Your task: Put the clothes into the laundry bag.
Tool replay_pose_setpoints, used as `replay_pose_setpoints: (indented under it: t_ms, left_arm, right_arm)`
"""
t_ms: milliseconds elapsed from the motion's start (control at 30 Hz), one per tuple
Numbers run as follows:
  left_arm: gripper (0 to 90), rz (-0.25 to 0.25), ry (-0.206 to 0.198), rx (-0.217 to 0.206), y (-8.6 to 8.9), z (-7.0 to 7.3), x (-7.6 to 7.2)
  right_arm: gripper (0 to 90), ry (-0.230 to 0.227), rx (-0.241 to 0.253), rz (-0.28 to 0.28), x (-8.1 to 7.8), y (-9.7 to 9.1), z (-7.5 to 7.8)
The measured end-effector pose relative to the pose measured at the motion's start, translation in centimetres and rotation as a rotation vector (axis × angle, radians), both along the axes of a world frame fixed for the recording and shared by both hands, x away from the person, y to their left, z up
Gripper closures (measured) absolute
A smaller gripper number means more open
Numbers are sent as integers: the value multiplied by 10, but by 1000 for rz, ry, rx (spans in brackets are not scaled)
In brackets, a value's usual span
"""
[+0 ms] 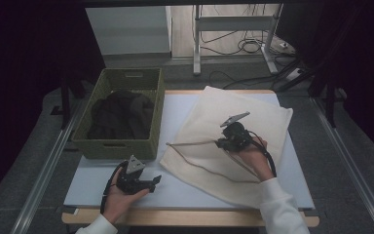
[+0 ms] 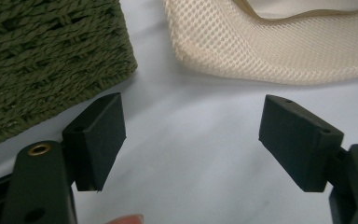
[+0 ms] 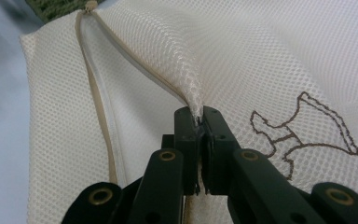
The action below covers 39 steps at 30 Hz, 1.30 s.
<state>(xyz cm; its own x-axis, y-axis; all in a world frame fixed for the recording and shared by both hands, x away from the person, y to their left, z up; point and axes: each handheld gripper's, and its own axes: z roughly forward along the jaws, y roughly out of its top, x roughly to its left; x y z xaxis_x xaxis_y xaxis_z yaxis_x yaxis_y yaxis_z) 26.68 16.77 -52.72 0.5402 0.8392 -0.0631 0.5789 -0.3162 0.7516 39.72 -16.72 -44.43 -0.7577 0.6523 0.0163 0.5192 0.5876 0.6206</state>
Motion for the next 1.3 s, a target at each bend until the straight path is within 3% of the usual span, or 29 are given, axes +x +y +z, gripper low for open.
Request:
replay_pose_setpoints:
  t_ms: [1300]
  left_arm:
    - [226, 4, -8, 8, 2, -1, 0]
  right_arm:
    - [860, -107, 151, -11, 8, -27, 53]
